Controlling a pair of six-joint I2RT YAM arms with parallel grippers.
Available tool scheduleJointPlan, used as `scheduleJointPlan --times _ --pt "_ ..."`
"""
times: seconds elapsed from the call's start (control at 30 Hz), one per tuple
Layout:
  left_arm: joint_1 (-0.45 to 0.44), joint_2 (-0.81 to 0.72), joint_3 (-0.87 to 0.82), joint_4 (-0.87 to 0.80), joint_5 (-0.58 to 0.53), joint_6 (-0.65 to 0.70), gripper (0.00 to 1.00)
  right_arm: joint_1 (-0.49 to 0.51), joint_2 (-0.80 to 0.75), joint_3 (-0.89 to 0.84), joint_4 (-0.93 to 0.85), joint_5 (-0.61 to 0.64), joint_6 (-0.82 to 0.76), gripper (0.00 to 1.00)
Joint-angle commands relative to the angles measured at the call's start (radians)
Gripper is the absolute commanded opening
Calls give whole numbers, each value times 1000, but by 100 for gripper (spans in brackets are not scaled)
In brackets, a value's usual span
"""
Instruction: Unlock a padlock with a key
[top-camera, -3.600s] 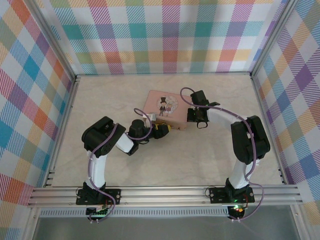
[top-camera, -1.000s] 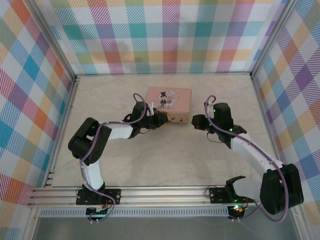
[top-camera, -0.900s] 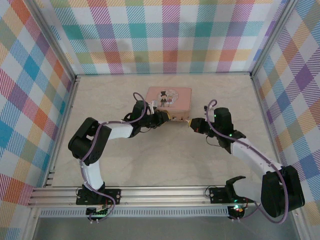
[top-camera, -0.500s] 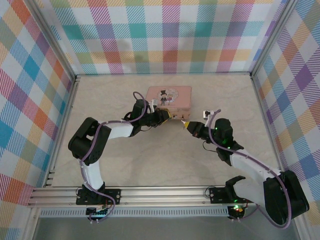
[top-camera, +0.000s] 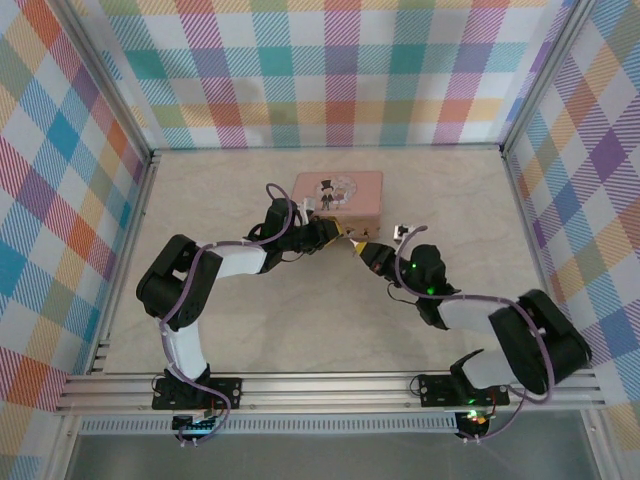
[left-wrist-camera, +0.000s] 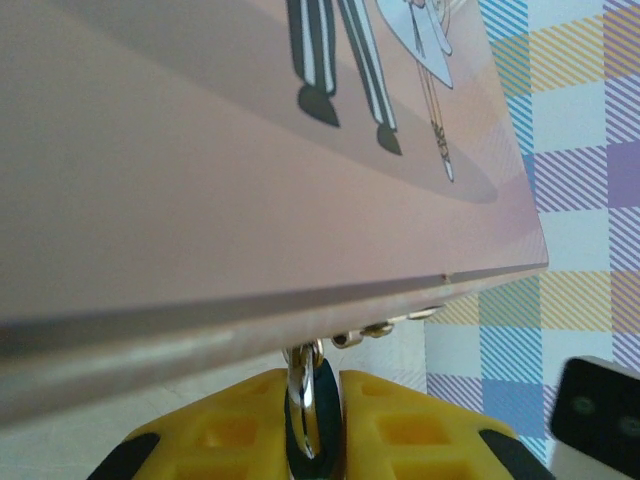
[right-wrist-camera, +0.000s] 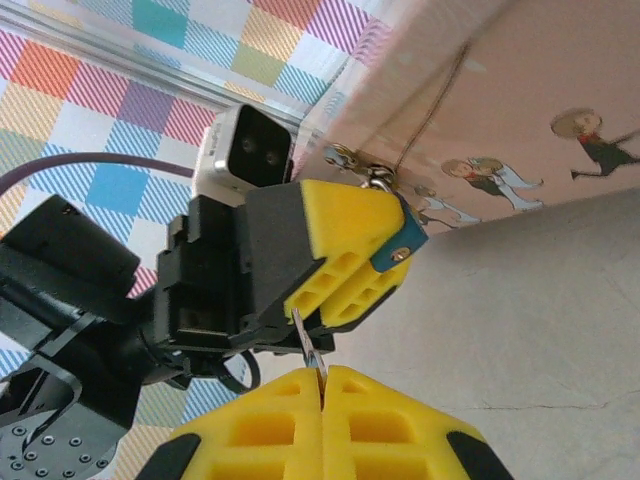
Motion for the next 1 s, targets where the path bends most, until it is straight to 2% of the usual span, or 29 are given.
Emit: scheduleJointPlan --times 0.0,0.33,0.97 --pt "-12 -56 23 86 43 -28 18 15 89 -11 211 29 70 0" --pt "-13 -67 18 88 43 -30 18 48 302 1 425 62 130 0" --pt "-14 -66 -6 115 39 -45 17 54 359 60 428 77 134 0"
